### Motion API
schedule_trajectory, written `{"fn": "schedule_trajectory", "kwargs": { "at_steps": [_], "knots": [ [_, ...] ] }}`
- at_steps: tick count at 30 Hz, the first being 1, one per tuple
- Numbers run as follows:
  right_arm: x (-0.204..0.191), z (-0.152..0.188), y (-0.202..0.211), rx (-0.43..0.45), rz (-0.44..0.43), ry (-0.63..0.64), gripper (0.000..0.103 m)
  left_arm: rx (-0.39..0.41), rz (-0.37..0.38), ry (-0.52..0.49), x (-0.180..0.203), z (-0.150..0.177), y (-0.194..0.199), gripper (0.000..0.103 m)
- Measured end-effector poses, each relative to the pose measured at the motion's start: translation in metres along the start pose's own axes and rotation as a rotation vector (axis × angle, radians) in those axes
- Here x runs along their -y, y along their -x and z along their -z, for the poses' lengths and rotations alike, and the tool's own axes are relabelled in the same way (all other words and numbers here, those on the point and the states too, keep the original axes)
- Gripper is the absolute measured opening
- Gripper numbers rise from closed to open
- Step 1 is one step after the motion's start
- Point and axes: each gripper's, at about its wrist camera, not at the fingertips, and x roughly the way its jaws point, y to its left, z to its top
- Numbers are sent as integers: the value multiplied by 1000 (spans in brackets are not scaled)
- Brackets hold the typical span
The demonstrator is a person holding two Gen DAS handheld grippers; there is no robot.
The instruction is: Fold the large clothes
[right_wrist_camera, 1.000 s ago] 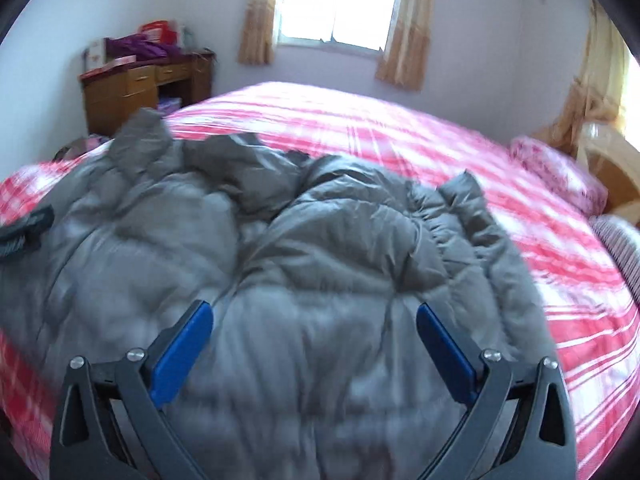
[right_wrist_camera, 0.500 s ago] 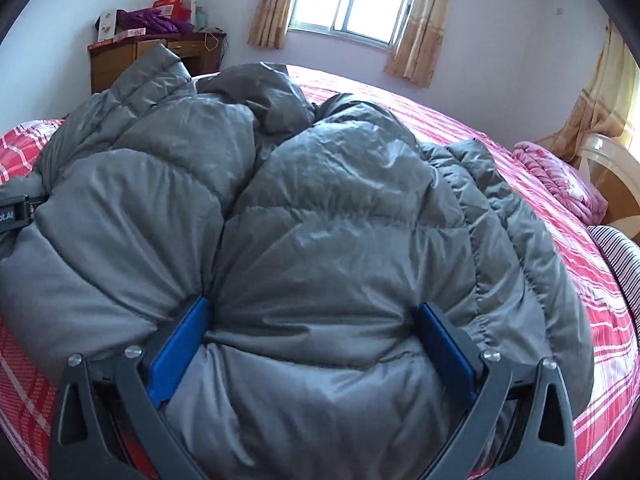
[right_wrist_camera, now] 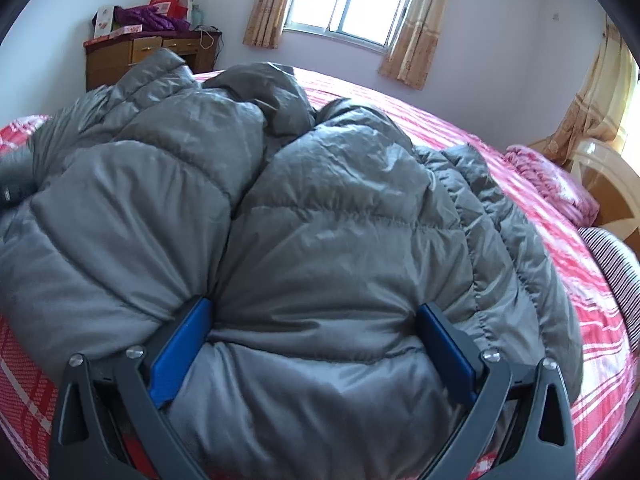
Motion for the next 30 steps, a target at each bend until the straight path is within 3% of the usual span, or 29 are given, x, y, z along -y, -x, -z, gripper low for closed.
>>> {"fn": "schedule_trajectory", "kwargs": {
  "at_steps": [5,9,13,16,20,22,26,30],
  "knots": [
    [-18,-3,4,2,-17,18,103,18,-2,42,-20,-8,17,7],
    [-48,-10,7,21,-62,71,103,72,-45,56,-41,-19,43,6],
    [-73,-21,9,25,-154,113,103,134,-94,4,-40,-41,70,6],
    [-62,-29,24,37,-265,123,103,176,-100,-60,-20,-52,88,6],
    [6,-25,56,109,-249,57,103,253,-88,-190,36,-59,110,6],
    [60,-17,62,124,-179,-27,103,286,-76,-264,74,-58,117,6],
    [154,7,44,76,-7,-164,103,332,-51,-447,159,-51,114,6],
    [223,39,33,39,57,-338,103,328,-9,-643,243,-17,89,6]
  ]
}}
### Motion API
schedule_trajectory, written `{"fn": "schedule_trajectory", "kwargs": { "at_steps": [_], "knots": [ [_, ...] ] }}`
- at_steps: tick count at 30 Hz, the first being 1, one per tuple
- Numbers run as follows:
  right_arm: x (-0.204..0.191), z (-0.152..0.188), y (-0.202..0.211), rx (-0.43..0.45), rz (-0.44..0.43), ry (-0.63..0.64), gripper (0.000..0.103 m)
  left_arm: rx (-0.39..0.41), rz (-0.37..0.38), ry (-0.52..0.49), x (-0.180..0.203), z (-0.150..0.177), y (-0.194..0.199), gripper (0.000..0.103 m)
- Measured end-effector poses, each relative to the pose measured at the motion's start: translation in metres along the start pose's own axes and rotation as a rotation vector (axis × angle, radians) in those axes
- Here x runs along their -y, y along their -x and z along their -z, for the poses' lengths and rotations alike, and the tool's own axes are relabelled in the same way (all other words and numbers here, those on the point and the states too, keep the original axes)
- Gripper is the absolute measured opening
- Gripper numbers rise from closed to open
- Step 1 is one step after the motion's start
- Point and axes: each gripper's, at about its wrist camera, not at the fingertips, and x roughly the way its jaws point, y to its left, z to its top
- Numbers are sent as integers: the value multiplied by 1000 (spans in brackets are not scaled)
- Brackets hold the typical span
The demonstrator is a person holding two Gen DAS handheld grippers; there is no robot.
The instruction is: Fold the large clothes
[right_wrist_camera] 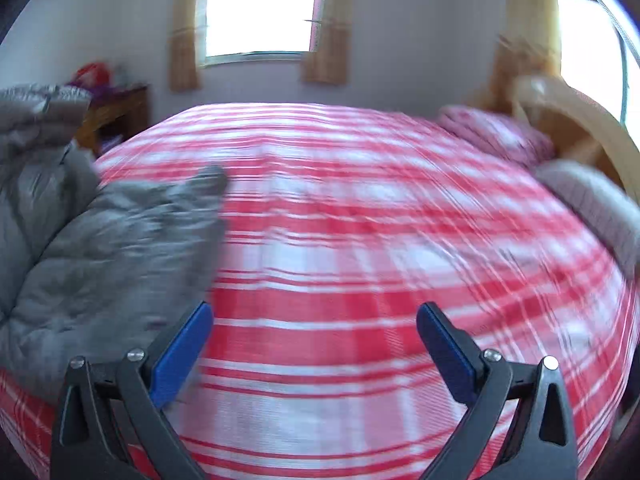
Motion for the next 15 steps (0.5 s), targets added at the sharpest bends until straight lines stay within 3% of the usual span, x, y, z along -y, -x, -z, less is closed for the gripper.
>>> {"fn": "schedule_trajectory", "kwargs": {
  "at_steps": [3,6,8,11,14,15],
  "knots": [
    [29,8,-8,-21,21,-62,103,-7,61,-173,71,15,-22,6],
    [34,16,-12,-49,19,-84,103,-54,113,-301,125,40,-41,7],
    [38,23,-17,-69,14,-88,103,-49,96,-379,149,53,-45,8],
    [44,29,-24,-94,-9,-120,103,-13,74,-440,160,55,-35,19],
    [47,30,-23,-97,-13,-136,103,17,85,-402,149,38,-13,40],
    [47,31,-24,-102,-16,-137,103,52,94,-381,142,29,2,54]
  ]
}}
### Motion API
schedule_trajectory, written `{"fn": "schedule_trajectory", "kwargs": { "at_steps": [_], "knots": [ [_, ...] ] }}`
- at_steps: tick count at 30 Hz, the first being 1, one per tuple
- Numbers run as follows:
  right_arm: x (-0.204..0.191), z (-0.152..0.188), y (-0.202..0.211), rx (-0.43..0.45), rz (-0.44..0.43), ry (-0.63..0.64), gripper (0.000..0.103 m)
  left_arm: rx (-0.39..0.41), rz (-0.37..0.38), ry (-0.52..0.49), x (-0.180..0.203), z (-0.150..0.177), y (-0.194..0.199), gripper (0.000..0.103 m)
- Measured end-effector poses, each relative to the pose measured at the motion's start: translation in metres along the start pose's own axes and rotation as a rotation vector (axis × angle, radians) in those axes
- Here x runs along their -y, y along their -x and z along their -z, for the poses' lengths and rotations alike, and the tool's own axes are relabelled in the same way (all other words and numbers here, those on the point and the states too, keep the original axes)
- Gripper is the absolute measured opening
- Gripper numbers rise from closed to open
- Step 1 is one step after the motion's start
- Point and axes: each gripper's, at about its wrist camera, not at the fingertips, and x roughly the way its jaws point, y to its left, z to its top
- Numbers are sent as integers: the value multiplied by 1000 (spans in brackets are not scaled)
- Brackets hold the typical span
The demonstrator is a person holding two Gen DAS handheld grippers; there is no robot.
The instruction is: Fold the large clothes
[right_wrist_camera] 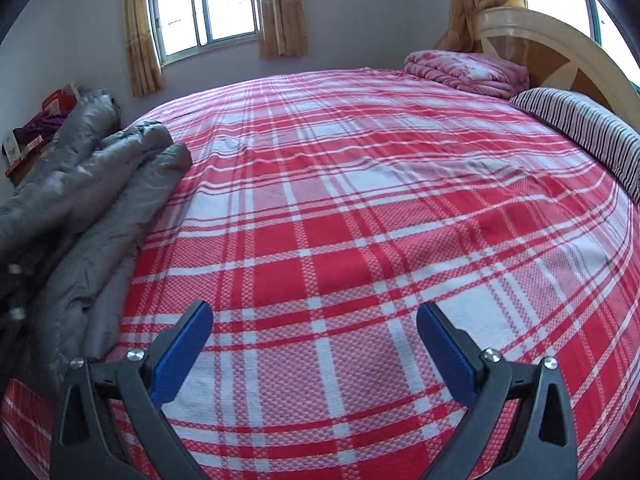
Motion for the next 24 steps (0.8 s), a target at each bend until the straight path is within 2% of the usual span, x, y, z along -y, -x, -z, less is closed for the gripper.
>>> {"fn": "schedule_trajectory", "kwargs": {
  "at_steps": [1,3,5,8,11,14,16,19,22,24],
  "knots": [
    [0,0,-1,-3,0,-1,103,36,-3,21,-11,-7,15,74],
    [1,1,-3,-6,-1,-4,103,115,-22,65,-34,-16,43,97],
    [1,-1,-1,-5,5,-4,103,160,-42,119,-64,-19,64,98],
    [0,-9,6,12,22,13,103,138,-98,264,-128,-8,69,98],
    [-6,-33,25,49,18,17,103,-10,-280,418,-199,25,30,101],
    [-31,-74,49,113,8,70,102,-263,-490,580,-262,81,-41,101],
    [-61,-106,61,147,-17,113,102,-409,-523,705,-293,124,-88,101],
    [-114,-146,61,130,-83,174,102,-555,-516,845,-310,169,-130,101],
    [-176,-176,49,89,-95,254,102,-641,-454,952,-302,196,-161,101],
    [-224,-191,36,36,-121,288,100,-657,-447,947,-287,195,-170,101]
  ]
}}
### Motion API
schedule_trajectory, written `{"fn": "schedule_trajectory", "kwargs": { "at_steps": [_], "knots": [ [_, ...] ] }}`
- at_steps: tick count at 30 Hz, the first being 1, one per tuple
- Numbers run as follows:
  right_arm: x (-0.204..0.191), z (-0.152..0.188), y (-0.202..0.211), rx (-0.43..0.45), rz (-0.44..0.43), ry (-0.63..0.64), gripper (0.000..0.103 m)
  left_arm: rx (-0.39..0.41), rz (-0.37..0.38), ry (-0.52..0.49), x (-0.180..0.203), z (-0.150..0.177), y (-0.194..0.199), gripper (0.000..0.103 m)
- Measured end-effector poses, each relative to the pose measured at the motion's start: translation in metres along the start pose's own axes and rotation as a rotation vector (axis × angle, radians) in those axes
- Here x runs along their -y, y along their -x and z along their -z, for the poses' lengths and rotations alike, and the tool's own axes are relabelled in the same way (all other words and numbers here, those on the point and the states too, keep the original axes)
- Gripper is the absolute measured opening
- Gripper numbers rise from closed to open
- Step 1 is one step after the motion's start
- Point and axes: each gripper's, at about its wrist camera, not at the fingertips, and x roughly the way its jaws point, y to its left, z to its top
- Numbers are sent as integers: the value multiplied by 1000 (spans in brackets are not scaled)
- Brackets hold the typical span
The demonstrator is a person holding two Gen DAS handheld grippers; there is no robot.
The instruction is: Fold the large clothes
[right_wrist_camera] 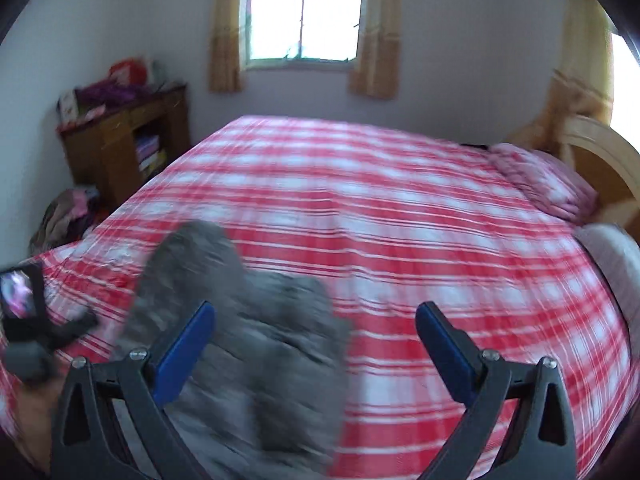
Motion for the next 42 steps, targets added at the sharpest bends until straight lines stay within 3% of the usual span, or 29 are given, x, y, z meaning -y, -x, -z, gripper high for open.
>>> {"fn": "schedule_trajectory", "kwargs": {
  "at_steps": [4,7,10,14,22,24,27,33,36,39,42],
  "knots": [
    [-61,-19,-20,-4,-26,21,94,61,51,-36,20,12,19,101],
    [-89,-13,-35,2,-67,31,87,103,96,-28,25,10,35,101],
    [-92,6,-57,-20,-13,69,72,138,137,-19,26,5,53,101],
    [-52,47,-81,-77,73,46,69,235,188,-56,45,6,85,101],
    [38,103,-77,-82,90,-139,69,445,148,-377,136,35,148,101],
    [50,111,-78,-74,77,-193,69,445,124,-477,161,48,145,101],
    [68,126,-86,-61,44,-275,69,432,77,-545,182,61,131,101],
    [71,129,-85,-63,49,-287,68,400,104,-517,184,57,129,101],
    [55,111,-69,-16,110,-210,54,360,143,-496,182,53,129,101],
    [42,90,-58,40,149,-156,53,345,170,-489,178,49,131,101],
    [37,78,-56,100,87,-141,46,339,197,-376,159,38,130,101]
  ]
}}
